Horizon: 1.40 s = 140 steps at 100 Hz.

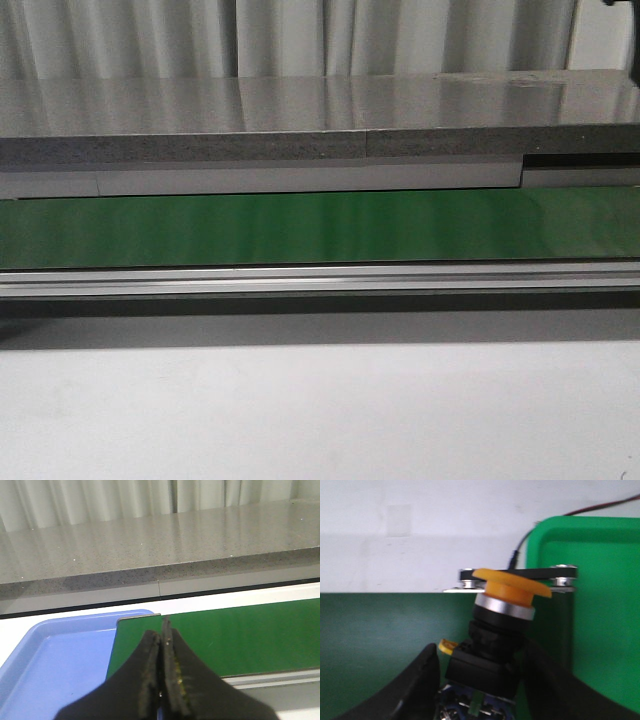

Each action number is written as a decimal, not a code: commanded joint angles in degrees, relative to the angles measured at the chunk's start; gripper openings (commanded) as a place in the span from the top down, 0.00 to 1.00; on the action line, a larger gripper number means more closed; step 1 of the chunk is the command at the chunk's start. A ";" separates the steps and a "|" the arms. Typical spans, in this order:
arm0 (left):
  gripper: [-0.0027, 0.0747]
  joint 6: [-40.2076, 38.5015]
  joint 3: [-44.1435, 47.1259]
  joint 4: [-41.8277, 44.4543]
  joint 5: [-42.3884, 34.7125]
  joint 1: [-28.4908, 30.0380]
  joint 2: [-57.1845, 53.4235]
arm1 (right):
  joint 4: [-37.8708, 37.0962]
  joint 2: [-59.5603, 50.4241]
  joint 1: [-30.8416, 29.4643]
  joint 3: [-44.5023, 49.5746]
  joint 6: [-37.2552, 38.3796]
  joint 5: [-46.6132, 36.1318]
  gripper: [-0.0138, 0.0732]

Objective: Move button from left to right
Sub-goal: 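Grasp the button with the right gripper and lift it off the belt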

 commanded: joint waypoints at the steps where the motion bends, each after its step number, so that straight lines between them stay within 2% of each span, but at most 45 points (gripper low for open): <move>1: 0.99 -0.08 -1.73 -0.51 -3.85 -0.34 0.47 | -0.64 -2.20 -4.52 -2.00 -0.99 -2.40 0.60; 14: 0.99 -0.08 -1.73 -0.51 -3.85 -0.34 0.47 | -0.60 0.11 -10.52 -2.00 -1.80 -3.25 0.60; 28: 0.99 -0.08 -1.73 -0.51 -3.85 -0.34 0.47 | -0.60 3.31 -14.22 -2.00 -1.98 -3.40 0.60; 77: 0.99 -0.08 -1.73 -0.51 -3.85 -0.34 0.47 | -1.61 13.53 -15.77 -2.00 -2.05 -4.46 0.59; 91: 0.99 -0.08 -1.73 -0.51 -3.85 -0.34 0.47 | -2.58 14.14 -15.77 -2.00 -2.00 -4.41 0.52; 124: 0.99 -0.08 -1.73 -0.51 -3.85 -0.34 0.47 | -2.64 14.14 -15.77 -2.00 -2.00 -2.74 0.27; 140: 0.99 -0.08 -1.73 -0.51 -3.85 -0.34 0.47 | -2.64 14.14 -15.77 -2.00 -2.00 -2.42 0.25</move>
